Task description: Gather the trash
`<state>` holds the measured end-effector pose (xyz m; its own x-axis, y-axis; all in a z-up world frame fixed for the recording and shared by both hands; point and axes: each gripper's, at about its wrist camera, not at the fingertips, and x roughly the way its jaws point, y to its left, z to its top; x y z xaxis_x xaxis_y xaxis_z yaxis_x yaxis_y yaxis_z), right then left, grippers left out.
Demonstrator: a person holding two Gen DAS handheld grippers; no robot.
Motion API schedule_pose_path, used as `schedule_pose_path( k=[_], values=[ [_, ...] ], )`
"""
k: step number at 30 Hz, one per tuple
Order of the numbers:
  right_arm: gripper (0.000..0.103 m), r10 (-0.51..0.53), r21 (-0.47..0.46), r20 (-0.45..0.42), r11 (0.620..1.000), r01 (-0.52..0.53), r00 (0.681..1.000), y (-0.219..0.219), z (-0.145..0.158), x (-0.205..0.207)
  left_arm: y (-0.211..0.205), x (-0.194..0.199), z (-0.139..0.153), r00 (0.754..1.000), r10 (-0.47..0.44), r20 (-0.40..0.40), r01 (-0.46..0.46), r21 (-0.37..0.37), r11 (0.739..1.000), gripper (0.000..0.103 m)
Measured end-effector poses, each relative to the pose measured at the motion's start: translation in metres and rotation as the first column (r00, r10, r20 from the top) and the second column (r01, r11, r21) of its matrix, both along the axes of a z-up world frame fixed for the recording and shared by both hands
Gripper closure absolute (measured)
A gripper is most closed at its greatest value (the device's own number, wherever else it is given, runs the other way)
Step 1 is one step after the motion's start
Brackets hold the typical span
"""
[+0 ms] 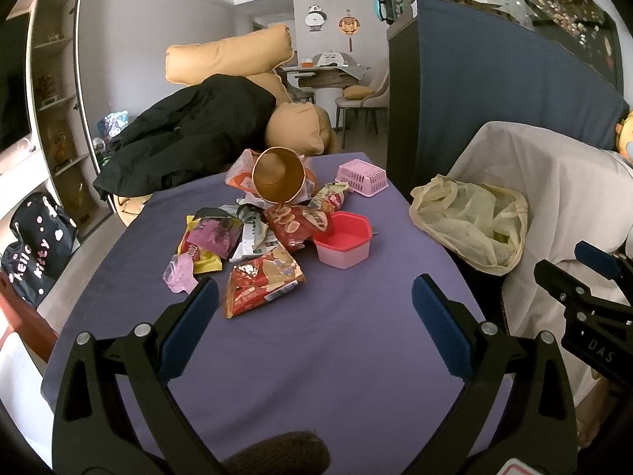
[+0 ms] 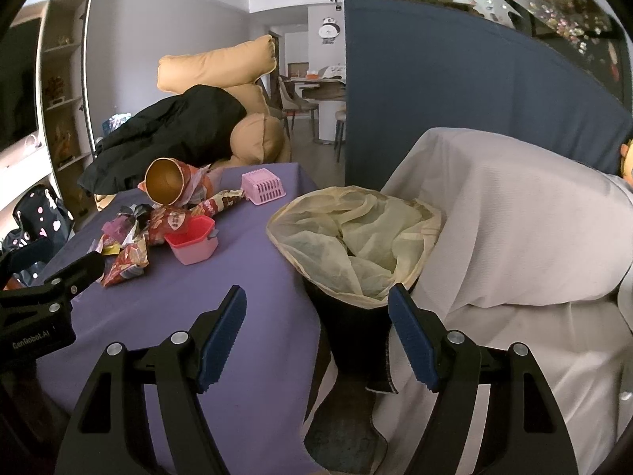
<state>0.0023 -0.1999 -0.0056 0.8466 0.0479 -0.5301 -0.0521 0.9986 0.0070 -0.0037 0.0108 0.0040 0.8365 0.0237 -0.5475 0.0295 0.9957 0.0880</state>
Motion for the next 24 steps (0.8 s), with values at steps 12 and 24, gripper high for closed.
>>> schedule_pose_path(
  k=[12, 24],
  values=[
    [0.033, -0.008, 0.021, 0.008, 1.0, 0.008, 1.0, 0.002, 0.003, 0.008, 0.019, 0.017, 0.004, 1.0, 0.022, -0.021, -0.022, -0.038, 0.999, 0.009],
    [0.033, 0.08, -0.005, -0.014, 0.997, -0.08, 0.997, 0.046, 0.01, 0.061, 0.088, 0.068, -0.002, 0.992, 0.102, -0.075, -0.108, -0.079, 0.991, 0.009]
  ],
)
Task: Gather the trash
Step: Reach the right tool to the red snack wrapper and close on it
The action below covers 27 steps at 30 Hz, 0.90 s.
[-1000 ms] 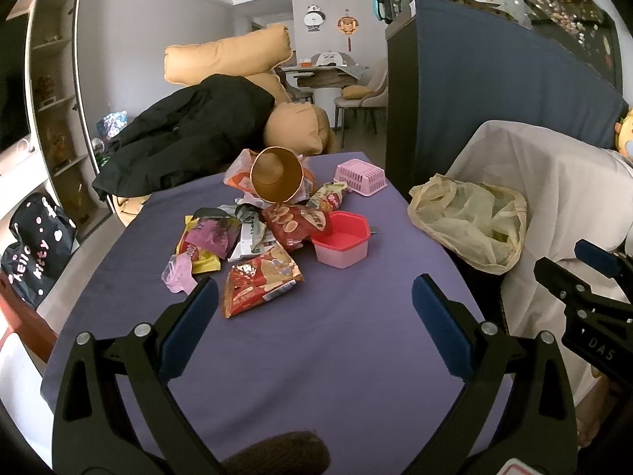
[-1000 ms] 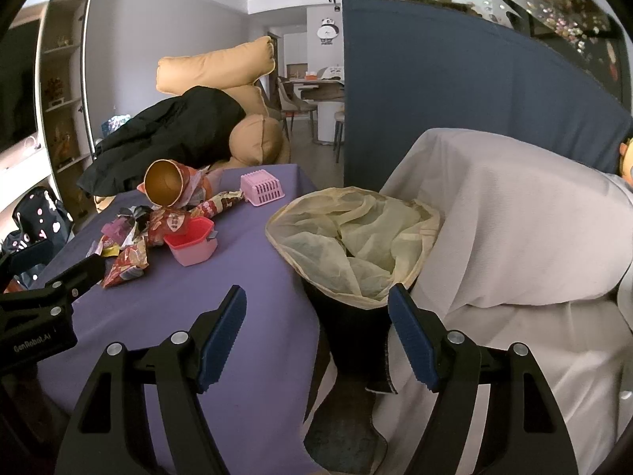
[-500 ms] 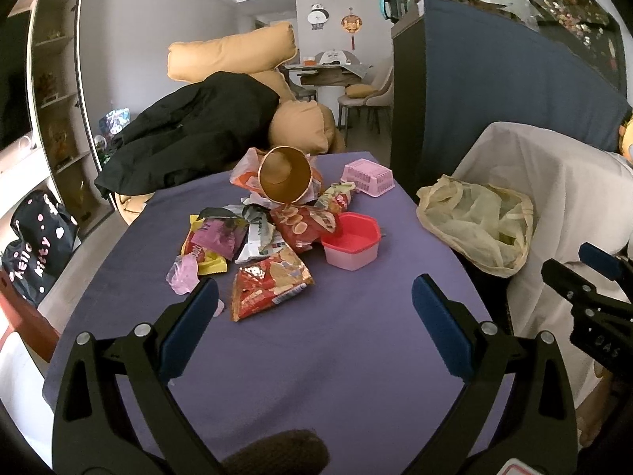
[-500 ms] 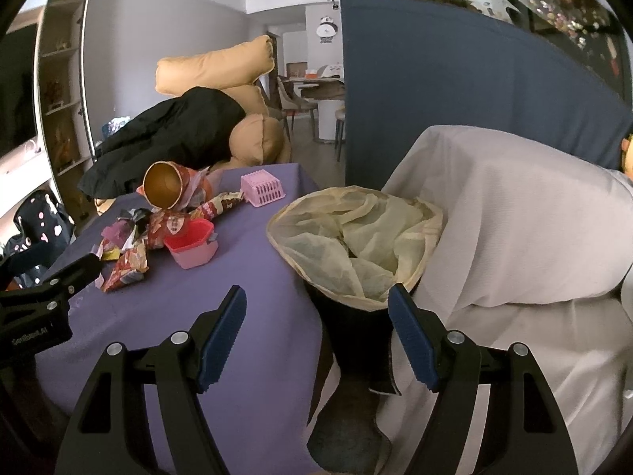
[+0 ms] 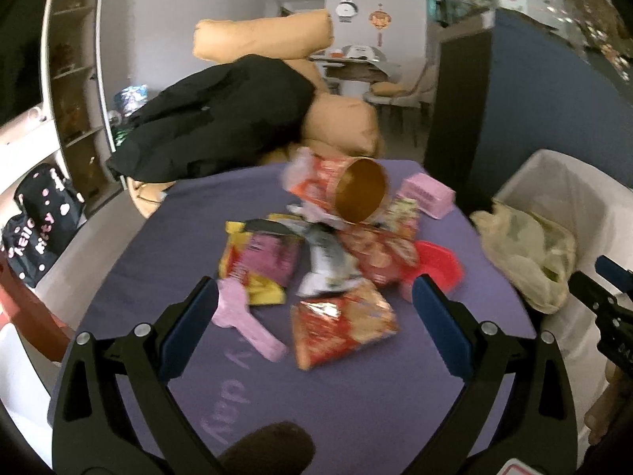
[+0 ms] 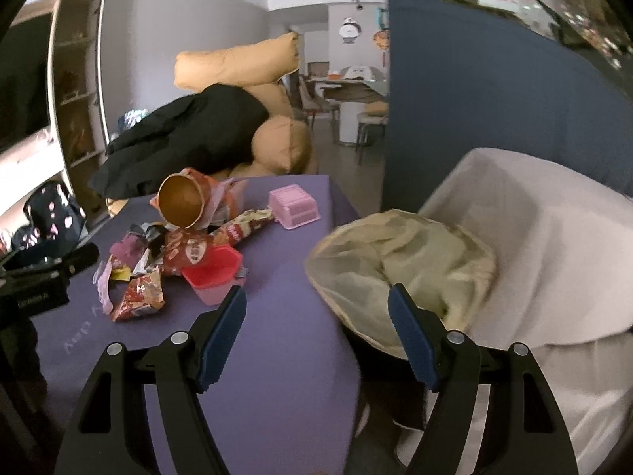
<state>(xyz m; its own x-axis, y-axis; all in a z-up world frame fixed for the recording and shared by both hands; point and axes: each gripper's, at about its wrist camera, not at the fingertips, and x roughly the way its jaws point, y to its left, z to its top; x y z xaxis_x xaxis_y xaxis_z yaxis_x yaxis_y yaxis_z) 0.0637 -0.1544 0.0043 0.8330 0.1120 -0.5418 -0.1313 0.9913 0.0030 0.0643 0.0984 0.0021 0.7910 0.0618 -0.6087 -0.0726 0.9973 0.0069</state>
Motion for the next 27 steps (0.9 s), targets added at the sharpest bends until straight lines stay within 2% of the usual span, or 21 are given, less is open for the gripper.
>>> schedule_pose_path(
  k=[3, 6, 10, 13, 16, 24, 27],
  values=[
    [0.033, 0.027, -0.012, -0.025, 1.0, -0.027, 0.999, 0.016, -0.006, 0.014, 0.022, 0.011, -0.005, 1.0, 0.026, 0.014, -0.026, -0.003, 1.0, 0.009],
    [0.033, 0.05, -0.022, -0.058, 0.998, -0.051, 0.997, 0.032, -0.015, 0.026, 0.041, 0.024, -0.012, 1.0, 0.024, -0.005, -0.024, -0.029, 0.999, 0.009],
    [0.033, 0.059, -0.046, -0.098, 0.997, -0.064, 0.993, 0.051, -0.028, 0.041, 0.063, 0.039, -0.019, 0.999, -0.028, -0.037, 0.025, -0.087, 0.996, 0.009],
    [0.033, 0.058, -0.065, -0.115, 0.996, -0.066, 0.992, 0.064, -0.033, 0.048, 0.07, 0.046, -0.024, 0.998, -0.044, -0.053, 0.04, -0.079, 0.996, 0.009],
    [0.033, 0.064, -0.072, -0.13, 0.995, -0.074, 0.989, 0.07, -0.035, 0.052, 0.075, 0.053, -0.027, 0.997, -0.058, -0.055, 0.053, -0.083, 0.995, 0.009],
    [0.033, 0.08, -0.086, -0.159, 0.992, -0.094, 0.984, 0.086, -0.039, 0.056, 0.098, 0.062, -0.029, 0.994, -0.101, -0.045, 0.091, -0.183, 0.979, 0.009],
    [0.033, 0.085, -0.114, -0.181, 0.988, -0.107, 0.98, 0.095, -0.042, 0.056, 0.103, 0.063, -0.03, 0.99, -0.137, -0.034, 0.128, -0.194, 0.973, 0.009]
  ],
)
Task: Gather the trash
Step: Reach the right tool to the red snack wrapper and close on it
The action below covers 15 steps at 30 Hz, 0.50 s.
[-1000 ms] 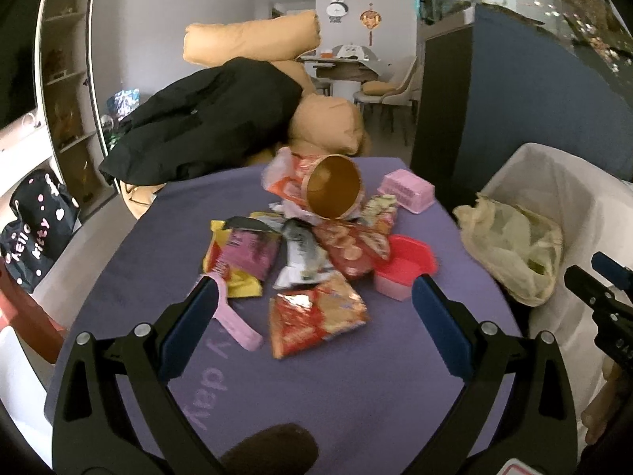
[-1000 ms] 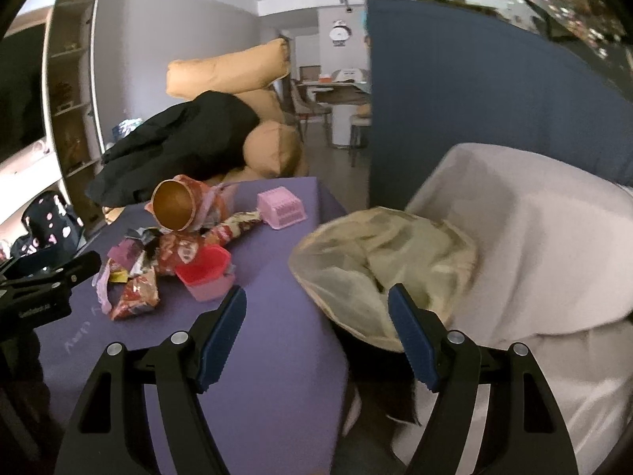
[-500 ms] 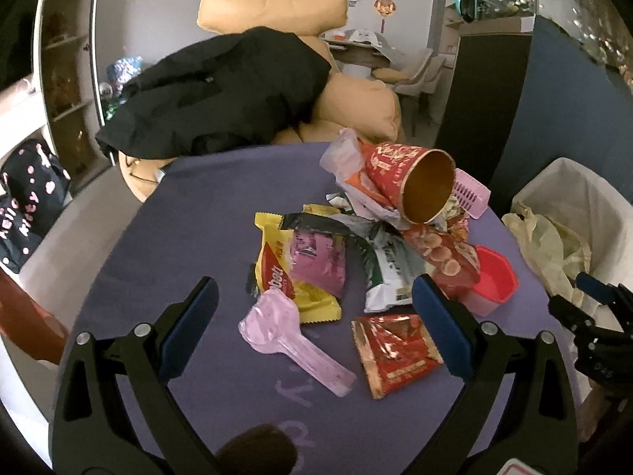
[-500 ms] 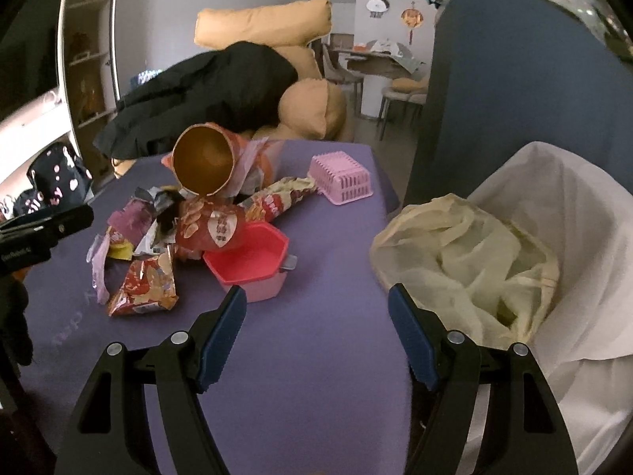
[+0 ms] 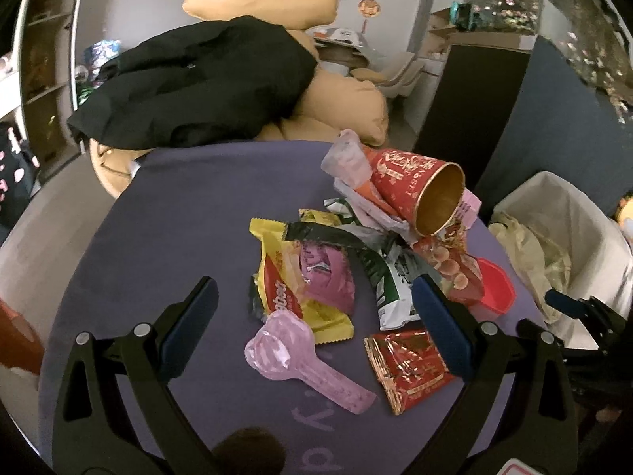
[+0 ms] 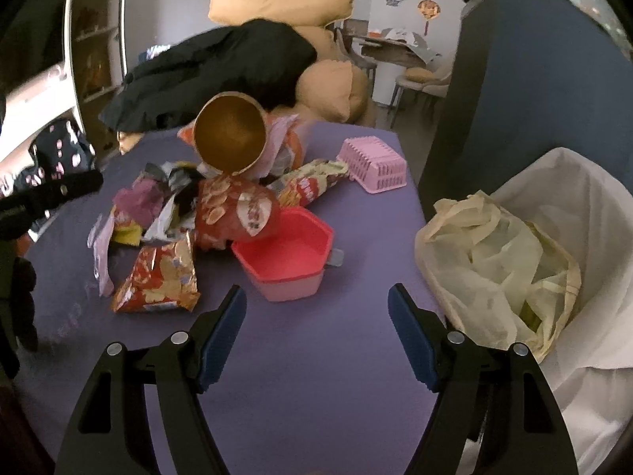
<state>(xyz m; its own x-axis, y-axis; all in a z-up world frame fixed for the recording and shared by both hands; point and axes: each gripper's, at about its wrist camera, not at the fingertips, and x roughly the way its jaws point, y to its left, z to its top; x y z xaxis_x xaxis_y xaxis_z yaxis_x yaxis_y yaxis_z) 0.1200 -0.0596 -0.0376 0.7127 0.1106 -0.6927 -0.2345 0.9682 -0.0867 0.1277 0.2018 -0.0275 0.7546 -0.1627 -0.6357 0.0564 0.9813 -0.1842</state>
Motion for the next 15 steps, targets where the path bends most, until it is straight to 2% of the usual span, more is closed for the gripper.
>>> schedule_pose_path(
  k=[3, 6, 9, 15],
  values=[
    [0.033, 0.022, 0.0, -0.011, 1.0, -0.022, 1.0, 0.01, -0.001, -0.002, 0.006, 0.004, -0.004, 0.999, -0.023, -0.046, 0.023, 0.013, 1.0, 0.009],
    [0.033, 0.07, 0.044, -0.032, 0.997, -0.069, 0.997, 0.022, 0.001, -0.004, 0.021, 0.007, -0.013, 0.995, -0.026, -0.101, 0.023, -0.029, 0.999, 0.009],
    [0.033, 0.129, 0.063, -0.062, 0.99, -0.125, 0.99, 0.041, -0.003, -0.003, 0.033, 0.005, -0.019, 0.994, -0.004, -0.112, -0.002, -0.057, 0.998, 0.01],
    [0.033, 0.203, 0.119, -0.105, 0.974, -0.19, 0.974, 0.071, -0.011, 0.009, 0.056, -0.003, -0.022, 0.992, 0.033, -0.123, -0.041, -0.066, 0.997, 0.021]
  ],
)
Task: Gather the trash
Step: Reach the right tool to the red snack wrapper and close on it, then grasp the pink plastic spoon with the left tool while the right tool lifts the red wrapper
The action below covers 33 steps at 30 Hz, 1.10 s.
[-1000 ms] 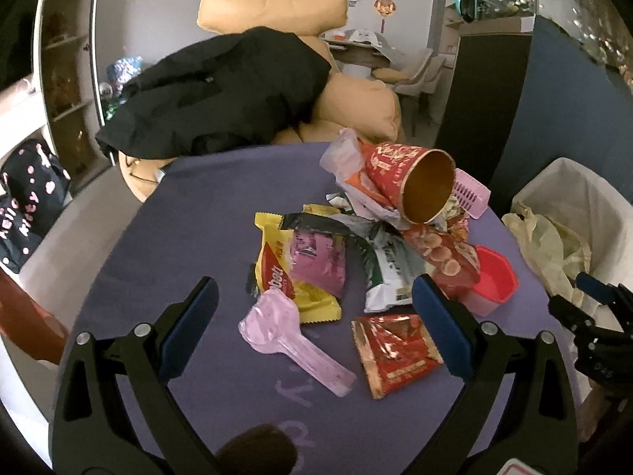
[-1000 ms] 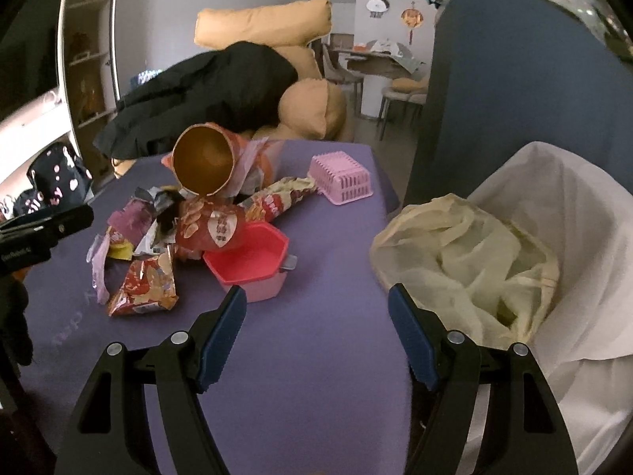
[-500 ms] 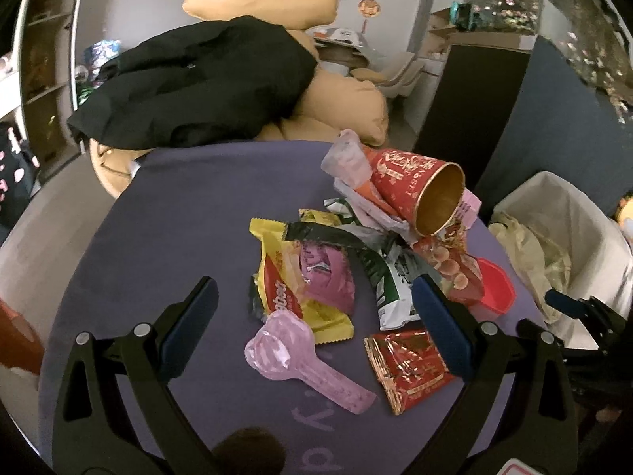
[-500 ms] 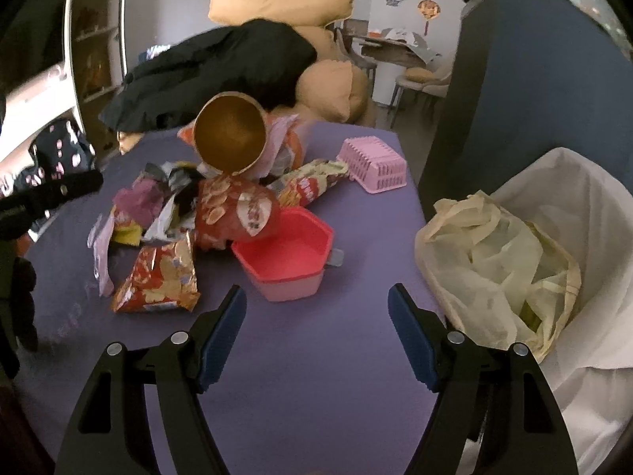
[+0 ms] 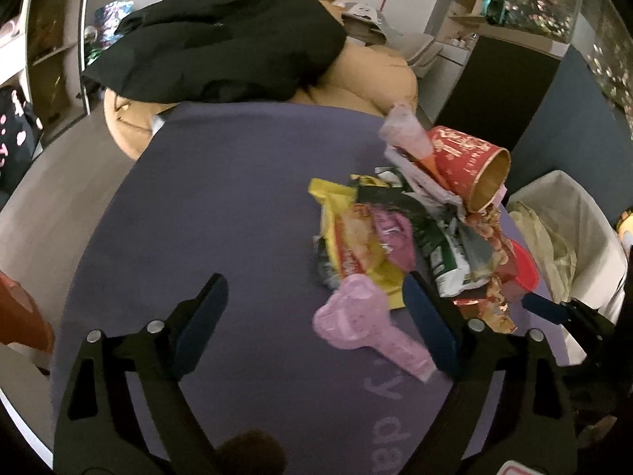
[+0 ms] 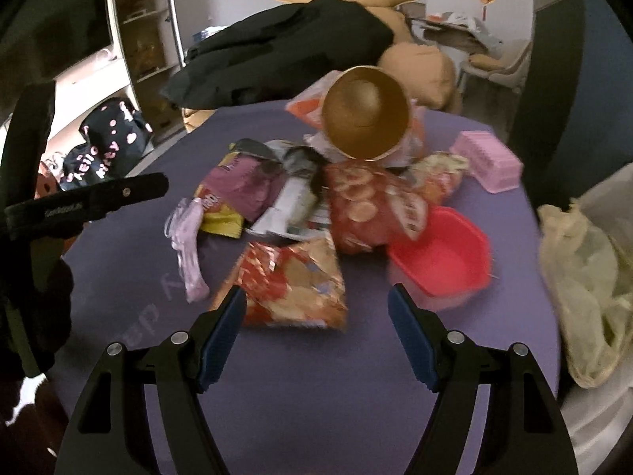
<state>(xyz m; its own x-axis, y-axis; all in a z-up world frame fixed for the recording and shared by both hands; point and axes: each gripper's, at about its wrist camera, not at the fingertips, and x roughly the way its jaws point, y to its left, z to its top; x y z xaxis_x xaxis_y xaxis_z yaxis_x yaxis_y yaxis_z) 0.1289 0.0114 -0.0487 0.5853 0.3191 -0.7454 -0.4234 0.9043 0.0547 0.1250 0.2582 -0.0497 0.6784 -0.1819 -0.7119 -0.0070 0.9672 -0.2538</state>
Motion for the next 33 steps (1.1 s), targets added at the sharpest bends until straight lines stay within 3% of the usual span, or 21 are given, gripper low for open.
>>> schedule_pose_path(
  k=[2, 4, 7, 8, 12, 16, 23, 28, 31, 33],
  values=[
    [0.033, -0.002, 0.013, -0.033, 1.0, 0.002, 0.999, 0.004, -0.005, 0.008, 0.006, -0.002, -0.003, 1.0, 0.0, -0.018, 0.0, -0.018, 1.0, 0.023],
    [0.04, -0.004, 0.033, -0.076, 0.999, 0.006, 0.997, 0.004, -0.011, 0.016, 0.01, -0.005, -0.007, 0.999, -0.01, -0.038, 0.009, -0.046, 0.999, 0.026],
    [0.059, 0.002, 0.078, -0.114, 0.997, 0.007, 0.993, -0.002, -0.015, 0.019, 0.007, -0.01, -0.012, 0.998, -0.038, -0.056, 0.034, -0.064, 0.997, 0.029],
    [0.072, 0.0, 0.083, -0.114, 0.996, 0.009, 0.993, -0.006, -0.014, 0.018, 0.004, -0.012, -0.014, 0.997, -0.047, -0.057, 0.044, -0.067, 0.997, 0.03],
    [0.085, 0.032, 0.15, -0.162, 0.989, -0.007, 0.986, -0.023, -0.014, 0.014, -0.009, -0.013, -0.017, 0.994, -0.086, -0.063, 0.081, -0.083, 0.993, 0.033],
    [0.088, 0.02, 0.143, -0.137, 0.99, 0.0, 0.99, -0.038, -0.009, 0.0, -0.021, -0.014, -0.017, 0.991, -0.122, -0.061, 0.117, -0.087, 0.989, 0.034],
    [0.09, -0.096, 0.134, -0.041, 0.986, 0.101, 0.994, -0.079, 0.013, -0.016, -0.033, -0.005, -0.02, 0.989, -0.119, -0.082, 0.115, -0.059, 0.992, 0.036],
    [0.09, -0.148, 0.133, 0.001, 0.98, 0.146, 0.989, -0.103, 0.023, -0.022, -0.029, 0.006, -0.028, 0.992, -0.046, -0.119, 0.038, -0.072, 0.997, 0.047],
    [0.09, -0.159, 0.14, 0.006, 0.978, 0.157, 0.987, -0.112, 0.022, -0.025, -0.033, 0.009, -0.029, 0.992, -0.043, -0.115, 0.036, -0.062, 0.997, 0.056],
    [0.09, -0.16, 0.149, 0.006, 0.976, 0.157, 0.987, -0.115, 0.022, -0.028, -0.036, 0.007, -0.027, 0.993, -0.06, -0.099, 0.053, -0.07, 0.996, 0.057]
  ],
)
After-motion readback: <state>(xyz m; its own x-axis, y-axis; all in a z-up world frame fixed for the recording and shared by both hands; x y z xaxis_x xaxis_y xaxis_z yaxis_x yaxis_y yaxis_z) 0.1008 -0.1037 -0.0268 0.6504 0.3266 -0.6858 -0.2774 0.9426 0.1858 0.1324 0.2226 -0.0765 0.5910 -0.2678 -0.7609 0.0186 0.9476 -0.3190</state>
